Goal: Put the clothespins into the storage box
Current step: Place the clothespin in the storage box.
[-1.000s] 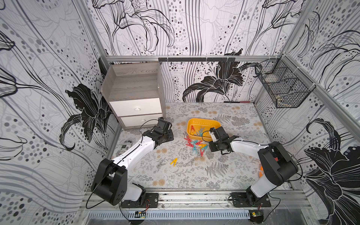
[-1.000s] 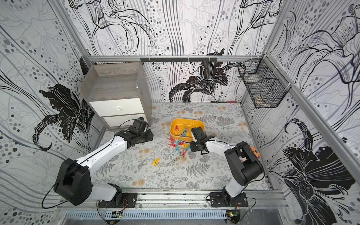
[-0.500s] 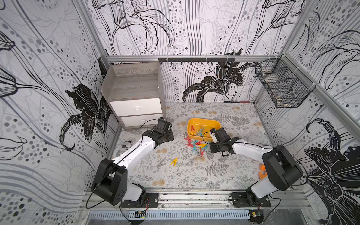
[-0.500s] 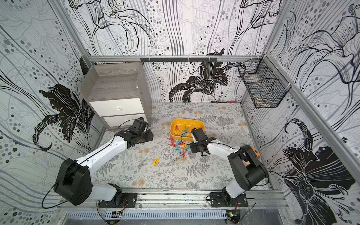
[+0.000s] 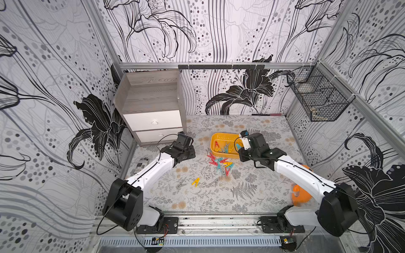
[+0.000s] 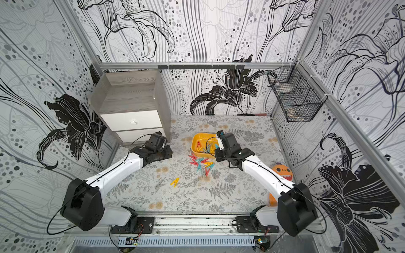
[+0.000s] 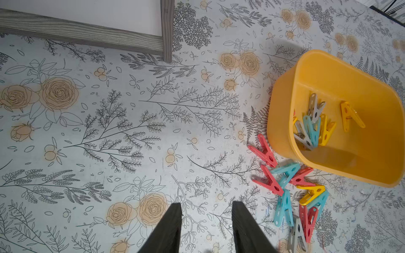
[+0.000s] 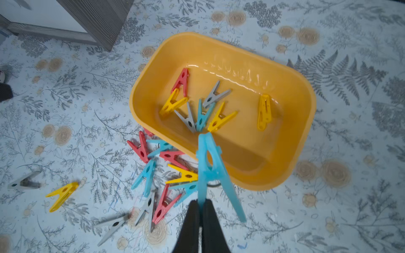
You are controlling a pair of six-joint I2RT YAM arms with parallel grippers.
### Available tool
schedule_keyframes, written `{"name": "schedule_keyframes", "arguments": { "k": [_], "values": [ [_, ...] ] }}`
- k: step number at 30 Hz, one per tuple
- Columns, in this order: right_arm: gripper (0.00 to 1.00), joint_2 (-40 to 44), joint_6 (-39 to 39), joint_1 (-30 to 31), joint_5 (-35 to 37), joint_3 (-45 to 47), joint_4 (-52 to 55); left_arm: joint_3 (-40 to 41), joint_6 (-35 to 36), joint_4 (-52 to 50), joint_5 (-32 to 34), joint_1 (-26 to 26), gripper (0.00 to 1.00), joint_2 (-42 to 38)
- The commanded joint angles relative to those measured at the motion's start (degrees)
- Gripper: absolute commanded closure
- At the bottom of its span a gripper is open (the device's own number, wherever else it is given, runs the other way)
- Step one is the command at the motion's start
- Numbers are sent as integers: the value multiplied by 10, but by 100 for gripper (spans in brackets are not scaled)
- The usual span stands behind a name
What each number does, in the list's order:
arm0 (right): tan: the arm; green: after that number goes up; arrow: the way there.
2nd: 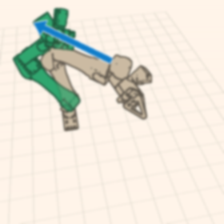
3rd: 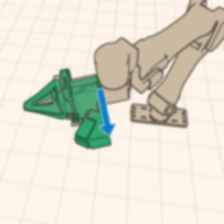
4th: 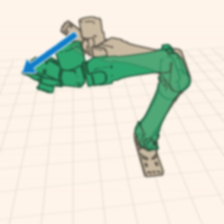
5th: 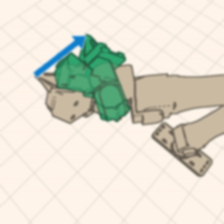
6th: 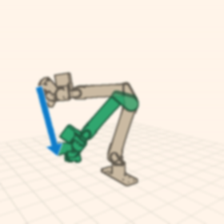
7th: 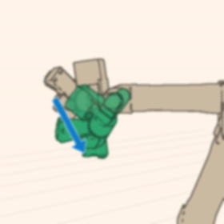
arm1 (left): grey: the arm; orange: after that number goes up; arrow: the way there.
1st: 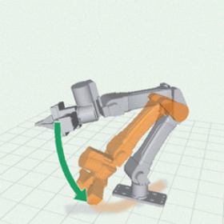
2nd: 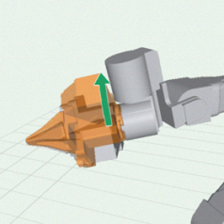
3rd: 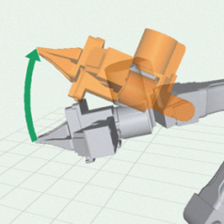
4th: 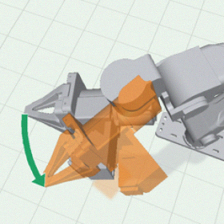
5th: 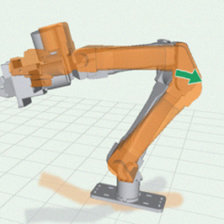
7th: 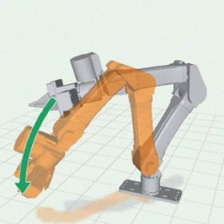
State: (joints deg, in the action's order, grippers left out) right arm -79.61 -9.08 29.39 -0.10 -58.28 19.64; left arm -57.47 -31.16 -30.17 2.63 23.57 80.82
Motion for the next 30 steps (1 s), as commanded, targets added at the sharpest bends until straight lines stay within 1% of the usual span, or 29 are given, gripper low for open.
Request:
{"name": "schedule_keyframes", "arguments": {
  "k": [1,4,5,7,15,23,24,27,30],
  "values": [
    [95,-77,26,-22,5,-28,-5,-11,0,5,7,1,57,-14],
    [95,-144,24,-42,1,-63,-22,-8,0,-1,8,1,57,-22],
    [95,-156,24,-45,2,-74,-26,-7,-1,-2,8,1,57,-25],
    [95,-207,24,-49,1,-101,-30,-3,-2,-2,6,1,57,-30],
    [95,-321,14,-63,-1,-193,-12,-4,-2,-8,5,1,57,-39],
    [93,-351,15,-71,-2,-207,-5,-5,0,-13,10,2,57,-44],
    [91,-353,14,-71,-2,-208,-4,-6,1,-13,10,2,57,-44],
    [83,-354,13,-72,-1,-208,-3,-9,1,-14,10,2,57,-42],
    [79,-338,12,-72,-3,-208,4,-11,2,-15,11,1,57,-41]
  ]
}}
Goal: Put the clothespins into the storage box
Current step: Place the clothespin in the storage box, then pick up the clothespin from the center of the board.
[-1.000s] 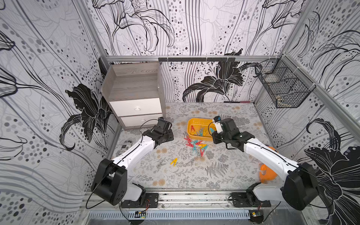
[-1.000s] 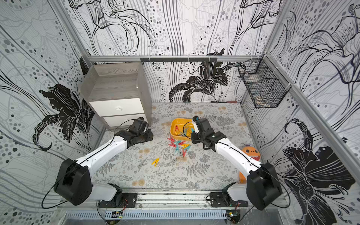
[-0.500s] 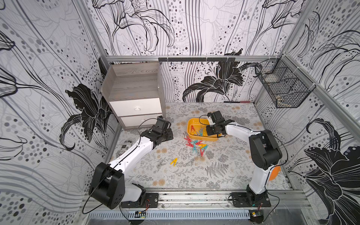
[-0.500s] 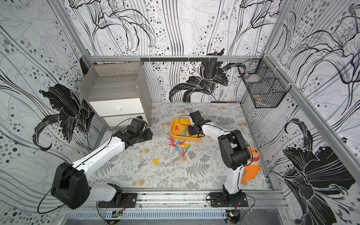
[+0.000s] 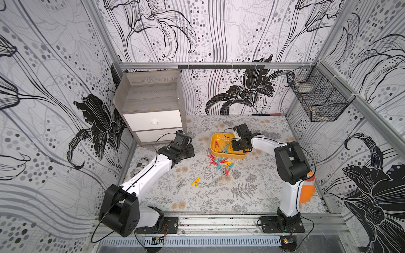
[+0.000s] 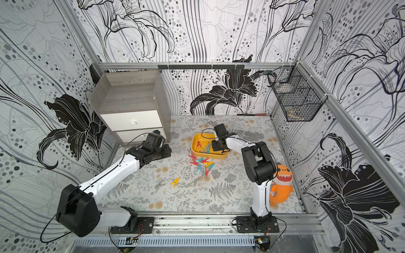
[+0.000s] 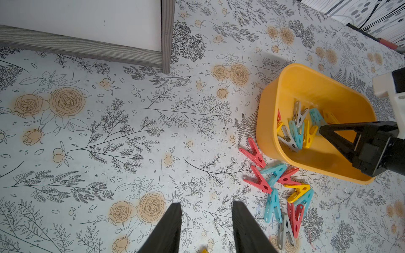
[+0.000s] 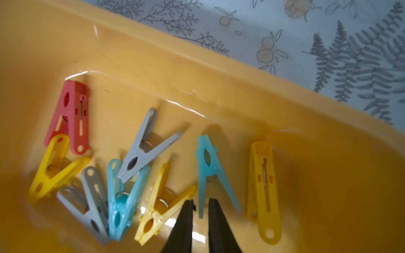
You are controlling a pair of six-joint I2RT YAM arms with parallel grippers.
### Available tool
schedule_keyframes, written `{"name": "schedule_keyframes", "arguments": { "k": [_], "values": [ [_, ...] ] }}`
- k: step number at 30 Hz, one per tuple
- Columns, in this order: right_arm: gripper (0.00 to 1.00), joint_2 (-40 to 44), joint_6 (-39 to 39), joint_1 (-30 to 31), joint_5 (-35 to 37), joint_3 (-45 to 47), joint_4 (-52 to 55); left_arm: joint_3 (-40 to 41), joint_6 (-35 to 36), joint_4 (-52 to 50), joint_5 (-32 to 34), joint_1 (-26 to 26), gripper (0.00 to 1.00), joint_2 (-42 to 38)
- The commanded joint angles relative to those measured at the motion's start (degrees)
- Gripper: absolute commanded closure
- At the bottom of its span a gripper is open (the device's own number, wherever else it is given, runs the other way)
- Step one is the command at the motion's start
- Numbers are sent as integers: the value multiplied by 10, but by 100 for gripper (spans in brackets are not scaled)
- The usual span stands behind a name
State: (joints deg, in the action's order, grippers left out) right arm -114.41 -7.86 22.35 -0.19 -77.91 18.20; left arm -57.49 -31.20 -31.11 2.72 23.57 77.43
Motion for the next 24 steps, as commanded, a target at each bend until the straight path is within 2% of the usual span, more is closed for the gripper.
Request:
{"name": "schedule_keyframes", "arguments": {
  "k": [1,7,10,15,21,24],
  "values": [
    [77,22,-1,-2,-5,-10,20,-12,3,-6,12,1,57,-6],
    [66,143,-14,-1,-25,35,36,-15,4,-7,13,2,57,3],
    [60,222,-36,6,-30,94,43,-15,4,-3,11,2,57,7],
    [56,329,-82,43,-22,212,52,-26,7,0,9,2,57,18],
    [52,395,-164,104,-22,322,19,-27,6,7,7,1,57,24],
    [51,385,-189,108,-39,348,-21,-26,3,10,6,2,57,27]
  ]
}}
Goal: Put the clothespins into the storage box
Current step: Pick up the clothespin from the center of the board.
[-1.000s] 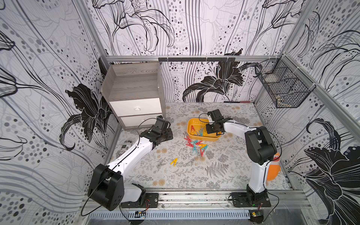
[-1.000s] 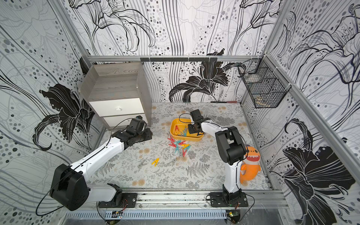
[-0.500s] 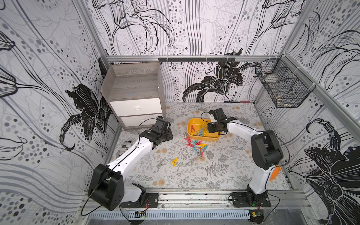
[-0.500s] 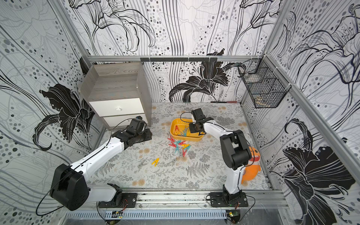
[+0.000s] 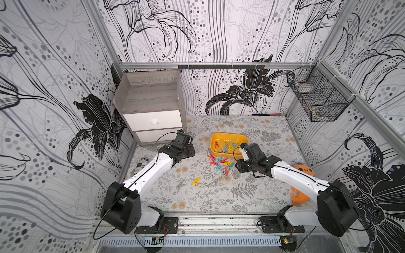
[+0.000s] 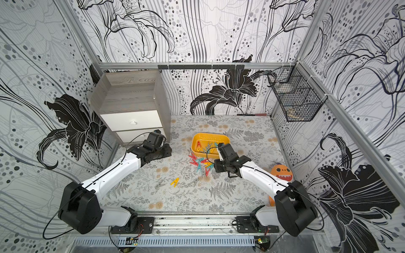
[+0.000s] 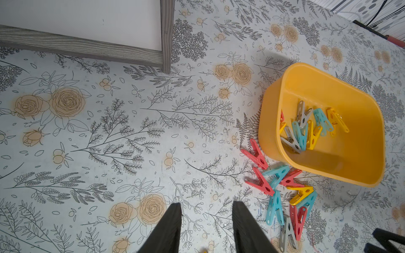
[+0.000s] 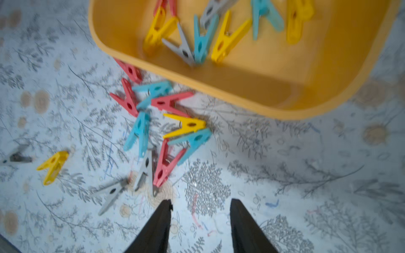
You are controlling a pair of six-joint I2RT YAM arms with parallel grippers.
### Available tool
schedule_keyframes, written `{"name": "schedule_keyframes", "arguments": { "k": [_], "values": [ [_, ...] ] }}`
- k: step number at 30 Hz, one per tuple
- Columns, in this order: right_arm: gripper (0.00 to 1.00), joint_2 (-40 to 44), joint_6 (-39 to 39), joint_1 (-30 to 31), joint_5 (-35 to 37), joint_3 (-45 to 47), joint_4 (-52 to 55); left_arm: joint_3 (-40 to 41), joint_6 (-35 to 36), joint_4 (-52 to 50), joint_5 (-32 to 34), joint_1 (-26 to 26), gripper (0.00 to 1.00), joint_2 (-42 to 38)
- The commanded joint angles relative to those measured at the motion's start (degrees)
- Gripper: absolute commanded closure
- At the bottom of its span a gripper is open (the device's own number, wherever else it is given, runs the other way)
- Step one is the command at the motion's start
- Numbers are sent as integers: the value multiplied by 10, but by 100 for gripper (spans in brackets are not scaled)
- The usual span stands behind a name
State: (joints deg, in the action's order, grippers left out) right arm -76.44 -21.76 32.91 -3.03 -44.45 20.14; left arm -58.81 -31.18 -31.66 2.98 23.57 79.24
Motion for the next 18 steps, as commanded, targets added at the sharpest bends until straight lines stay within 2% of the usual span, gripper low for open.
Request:
{"name": "schedule_keyframes", "arguments": {
  "k": [1,8,18],
  "values": [
    [51,-3,-53,5,-13,15,-50,-12,1,16,2,2,57,8],
    [53,-82,-63,32,-6,-8,-93,2,0,20,5,1,57,-4],
    [59,-160,-68,43,28,-36,-86,0,1,16,8,1,57,-8]
  ]
}}
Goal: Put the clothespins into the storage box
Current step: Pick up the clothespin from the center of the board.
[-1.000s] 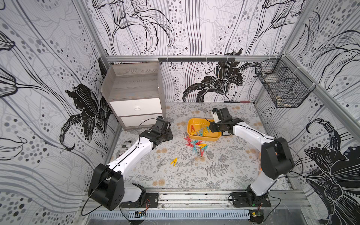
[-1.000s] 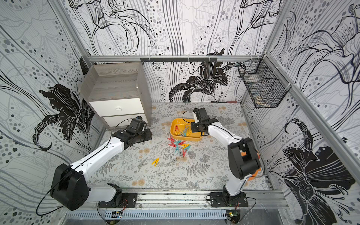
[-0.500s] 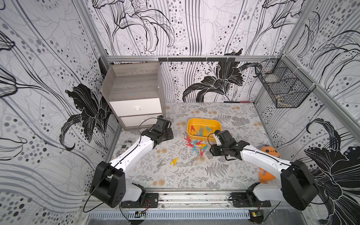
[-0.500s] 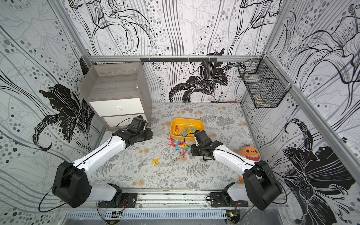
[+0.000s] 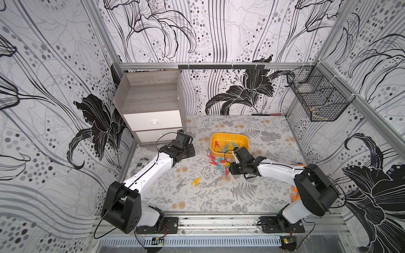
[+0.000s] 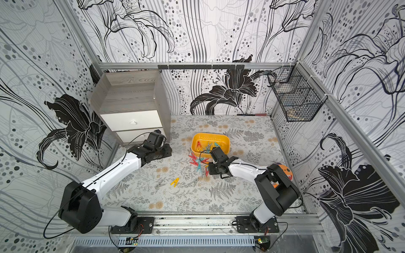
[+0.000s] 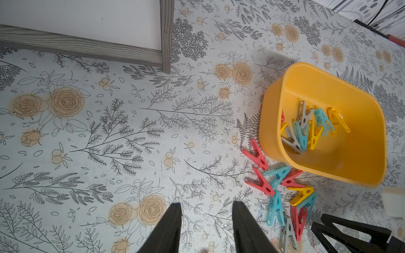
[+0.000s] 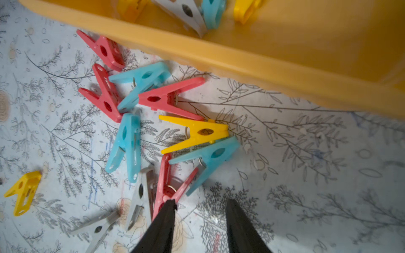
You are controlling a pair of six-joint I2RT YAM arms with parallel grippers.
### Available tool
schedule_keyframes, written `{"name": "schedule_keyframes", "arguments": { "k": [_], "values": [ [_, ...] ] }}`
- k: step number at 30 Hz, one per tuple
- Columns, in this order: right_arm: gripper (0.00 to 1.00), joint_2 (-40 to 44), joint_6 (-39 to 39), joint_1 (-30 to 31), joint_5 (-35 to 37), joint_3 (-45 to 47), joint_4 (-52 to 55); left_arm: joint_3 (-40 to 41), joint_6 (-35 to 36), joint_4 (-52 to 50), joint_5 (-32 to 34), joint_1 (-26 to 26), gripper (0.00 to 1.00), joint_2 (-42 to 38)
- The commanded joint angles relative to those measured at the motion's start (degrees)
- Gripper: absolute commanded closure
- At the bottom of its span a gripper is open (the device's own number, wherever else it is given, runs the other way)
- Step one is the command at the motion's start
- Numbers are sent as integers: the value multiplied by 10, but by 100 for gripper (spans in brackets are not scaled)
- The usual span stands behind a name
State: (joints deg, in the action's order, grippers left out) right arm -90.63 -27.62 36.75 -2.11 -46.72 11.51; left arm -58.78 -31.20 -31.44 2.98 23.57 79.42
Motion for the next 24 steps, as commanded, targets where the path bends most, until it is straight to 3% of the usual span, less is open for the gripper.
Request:
{"name": "schedule_keyframes", "arguments": {
  "k": [1,14,20,24],
  "values": [
    [60,-24,-10,5,21,-14,-2,0,1,14,8,2,57,-11],
    [75,-25,-3,6,77,-6,21,5,2,10,11,1,57,-17],
    [76,-42,1,6,78,-16,23,3,2,8,11,0,57,-20],
    [69,-42,-4,5,77,-24,16,2,2,4,15,0,56,-25]
  ]
}}
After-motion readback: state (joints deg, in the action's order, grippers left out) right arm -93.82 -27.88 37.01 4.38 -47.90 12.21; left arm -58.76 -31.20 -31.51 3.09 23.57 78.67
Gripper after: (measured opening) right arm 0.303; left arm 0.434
